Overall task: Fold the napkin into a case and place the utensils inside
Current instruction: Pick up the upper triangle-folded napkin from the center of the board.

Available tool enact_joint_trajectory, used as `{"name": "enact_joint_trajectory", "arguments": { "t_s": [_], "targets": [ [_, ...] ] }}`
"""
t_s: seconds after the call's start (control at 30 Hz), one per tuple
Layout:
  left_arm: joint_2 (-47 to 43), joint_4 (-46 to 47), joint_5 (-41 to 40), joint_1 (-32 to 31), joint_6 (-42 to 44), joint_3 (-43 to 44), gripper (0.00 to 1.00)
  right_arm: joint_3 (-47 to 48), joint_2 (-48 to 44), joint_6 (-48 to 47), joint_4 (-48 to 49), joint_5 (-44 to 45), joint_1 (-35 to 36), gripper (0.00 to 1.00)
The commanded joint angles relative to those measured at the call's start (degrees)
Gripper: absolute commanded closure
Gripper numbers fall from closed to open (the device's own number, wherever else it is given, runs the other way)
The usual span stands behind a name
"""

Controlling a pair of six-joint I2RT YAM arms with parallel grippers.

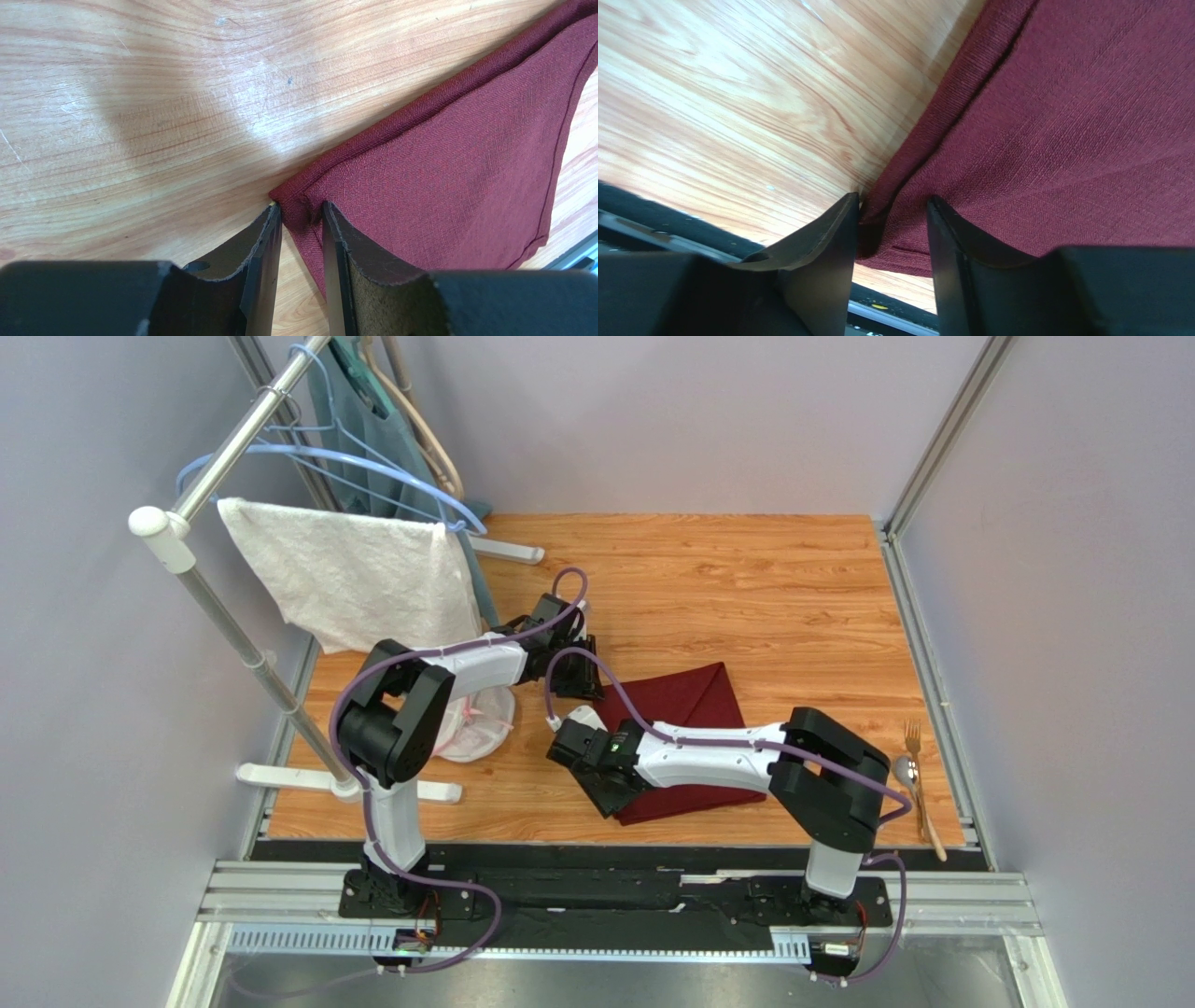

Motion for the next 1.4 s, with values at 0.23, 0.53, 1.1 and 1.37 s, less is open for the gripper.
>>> {"name": "enact_joint_trajectory", "arguments": {
  "t_s": [0.23, 0.53, 1.1, 1.37],
  "targets": [
    [1.4, -0.3, 0.4, 0.2, 0.2, -0.2, 0.64, -2.7, -0.5, 1.1, -1.2, 4.1, 1.1, 0.64],
    [0.2, -1.0, 0.4, 0.2, -0.4, -0.5, 0.53, 3.0, -1.3, 0.6, -6.7, 5.5, 3.9, 0.6],
    [-1.1, -2.6, -0.2, 0.2, 0.3, -1.1, 0.43, -11.8, 0.3, 4.4, 6.6, -0.2, 2.6, 0.59],
    [-3.8, -2.5, -0.8, 0.3, 0.3, -3.9, 0.38, -15.0, 0.5, 5.3, 10.9, -1.6, 1.1, 0.93]
  ]
}}
